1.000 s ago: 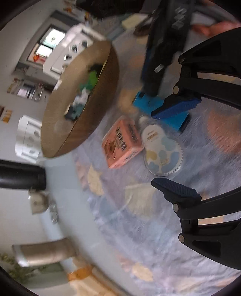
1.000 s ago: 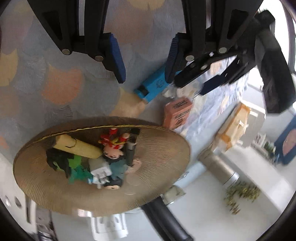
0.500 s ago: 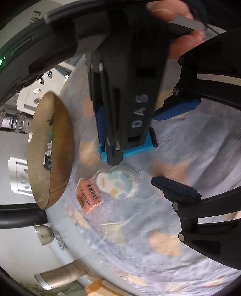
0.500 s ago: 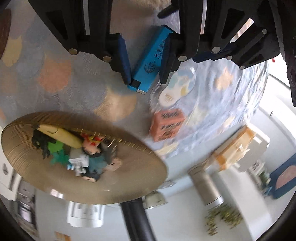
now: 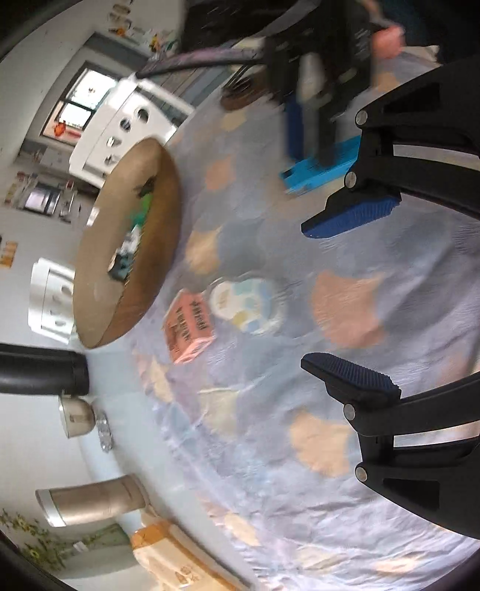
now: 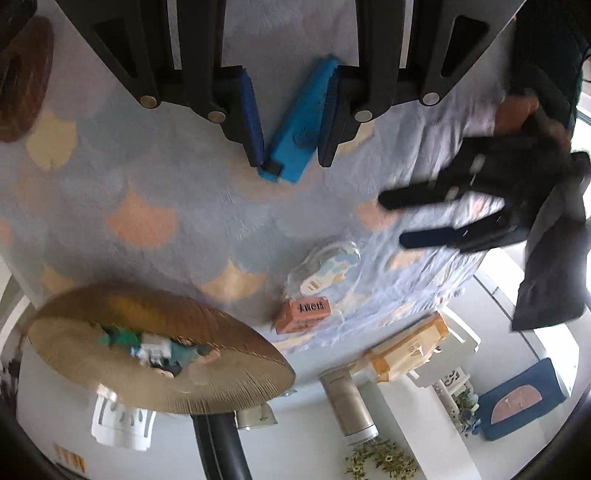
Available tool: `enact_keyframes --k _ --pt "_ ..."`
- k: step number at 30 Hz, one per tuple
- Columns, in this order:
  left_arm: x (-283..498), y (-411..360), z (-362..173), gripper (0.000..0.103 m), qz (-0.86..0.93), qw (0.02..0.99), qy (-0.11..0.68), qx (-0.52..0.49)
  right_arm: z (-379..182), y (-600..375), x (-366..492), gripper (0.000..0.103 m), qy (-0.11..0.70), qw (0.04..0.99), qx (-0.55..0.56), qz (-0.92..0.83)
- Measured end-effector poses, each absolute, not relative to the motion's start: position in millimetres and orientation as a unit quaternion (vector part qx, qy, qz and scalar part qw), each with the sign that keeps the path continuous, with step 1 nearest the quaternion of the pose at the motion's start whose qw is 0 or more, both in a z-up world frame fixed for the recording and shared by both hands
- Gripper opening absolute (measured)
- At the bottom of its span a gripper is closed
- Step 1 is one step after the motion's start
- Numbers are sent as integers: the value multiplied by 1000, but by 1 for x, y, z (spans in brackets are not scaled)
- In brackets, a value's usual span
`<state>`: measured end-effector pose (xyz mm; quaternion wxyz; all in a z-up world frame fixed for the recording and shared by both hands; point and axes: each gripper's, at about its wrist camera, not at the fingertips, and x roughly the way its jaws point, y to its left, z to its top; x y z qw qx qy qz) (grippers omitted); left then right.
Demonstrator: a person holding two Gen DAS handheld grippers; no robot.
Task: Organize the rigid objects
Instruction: 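Grasp the blue lighter with the right tool while the left tool grasps the white packet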
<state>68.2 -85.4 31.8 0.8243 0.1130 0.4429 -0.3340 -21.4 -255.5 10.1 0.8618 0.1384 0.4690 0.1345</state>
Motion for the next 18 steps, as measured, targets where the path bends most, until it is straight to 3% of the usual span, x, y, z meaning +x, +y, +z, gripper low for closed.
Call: enact_keyframes --k 1,2,4,7,9,10,12,14,18 --pt "73 -90 31 63 -328 826 443 115 9 -260 -27 39 467 856 164 146" --pt "78 -96 30 63 -323 827 445 117 10 -260 -31 54 464 854 178 152" --pt "91 -112 24 63 -315 825 453 122 10 -257 -41 66 459 854 190 155" --pt "97 -125 14 60 -302 828 455 130 11 -241 -53 67 450 869 165 123" --pt "93 -128 16 46 -292 838 441 134 13 -227 -53 67 448 878 139 94" --pt "92 -126 16 46 -300 834 445 127 13 -219 -53 67 450 882 115 79" --pt "84 -115 21 46 -307 833 448 103 13 -203 -52 54 452 889 57 41" --pt "72 -95 29 46 -292 843 442 89 13 -189 -49 30 445 894 27 32" --pt "44 -54 43 46 -278 856 434 47 13 -195 -54 25 441 895 29 57"
